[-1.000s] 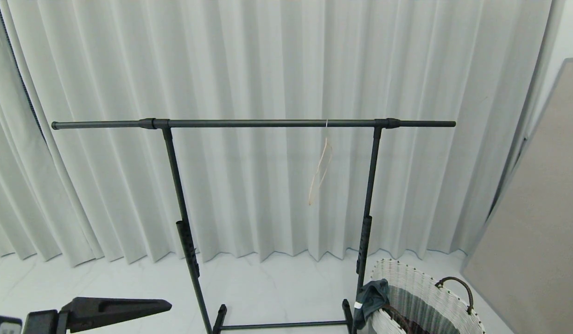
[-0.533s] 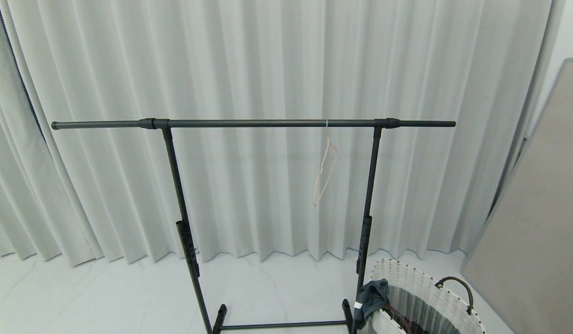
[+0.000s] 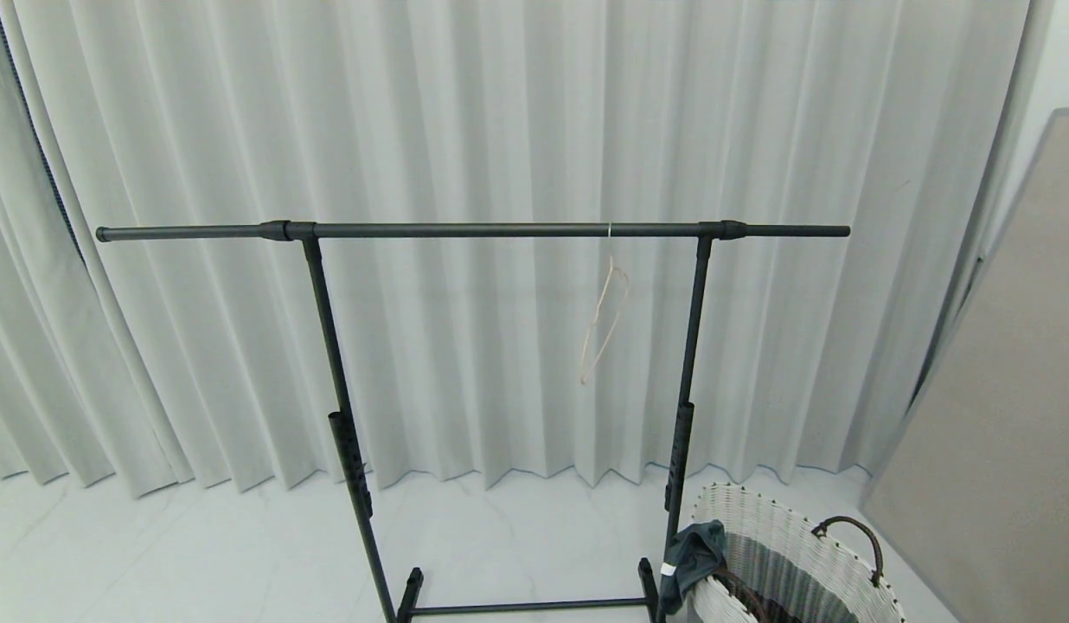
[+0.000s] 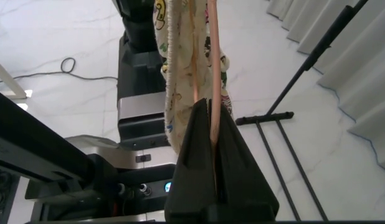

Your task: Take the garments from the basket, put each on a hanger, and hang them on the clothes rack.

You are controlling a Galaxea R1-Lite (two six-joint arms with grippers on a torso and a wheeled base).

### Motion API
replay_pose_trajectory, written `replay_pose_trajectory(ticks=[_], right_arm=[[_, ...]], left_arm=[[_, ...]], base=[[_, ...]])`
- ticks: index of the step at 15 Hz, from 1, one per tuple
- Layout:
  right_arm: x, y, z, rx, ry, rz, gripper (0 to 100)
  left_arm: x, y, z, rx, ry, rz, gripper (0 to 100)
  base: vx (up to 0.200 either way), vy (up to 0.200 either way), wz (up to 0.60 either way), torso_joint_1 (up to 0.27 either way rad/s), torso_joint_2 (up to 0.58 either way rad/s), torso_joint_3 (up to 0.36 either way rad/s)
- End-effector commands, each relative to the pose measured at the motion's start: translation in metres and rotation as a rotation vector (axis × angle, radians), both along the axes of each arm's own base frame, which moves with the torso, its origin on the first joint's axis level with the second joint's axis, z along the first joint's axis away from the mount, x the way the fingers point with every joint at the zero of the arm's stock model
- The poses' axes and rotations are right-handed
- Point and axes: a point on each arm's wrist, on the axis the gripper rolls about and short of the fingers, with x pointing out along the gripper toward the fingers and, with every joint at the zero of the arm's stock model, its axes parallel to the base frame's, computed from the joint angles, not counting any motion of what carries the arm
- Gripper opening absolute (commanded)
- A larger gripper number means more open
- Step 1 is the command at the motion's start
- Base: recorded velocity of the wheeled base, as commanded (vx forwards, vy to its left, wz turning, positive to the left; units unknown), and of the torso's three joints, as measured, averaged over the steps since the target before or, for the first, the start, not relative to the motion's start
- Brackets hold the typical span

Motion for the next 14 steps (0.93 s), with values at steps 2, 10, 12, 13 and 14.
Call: replay_pose_trajectory(ticks=[2,10,12,13,14], right_arm=[[0.000,0.000,0.001,0.005,-0.003,-0.001,0],[0.004,0.000,-0.001,-0.010,-0.040,-0.082,100],[0.018,-0.003,-0.001,-0.015,-0.059,-0.212,100],[0.031,-0.008,0.000,-0.011,-0.063,-0.302,100],[0.041,-0.012,0.001,-0.007,-0.064,-0.362,100]], left_arm=[[0.001,-0.001,-0.001,0.005,0.003,0.002,0],[0.006,-0.001,0.000,0.009,-0.002,0.073,0],[0.012,0.002,0.000,0.014,-0.038,0.162,0],[0.015,0.004,0.000,0.030,-0.069,0.229,0],[0.017,0.005,0.000,0.048,-0.094,0.291,0]], base=[[0.000,0.000,0.00,0.000,0.00,0.000],[0.000,0.000,0.00,0.000,0.00,0.000],[0.000,0.000,0.00,0.000,0.00,0.000],[0.000,0.000,0.00,0.000,0.00,0.000],[0.000,0.000,0.00,0.000,0.00,0.000]])
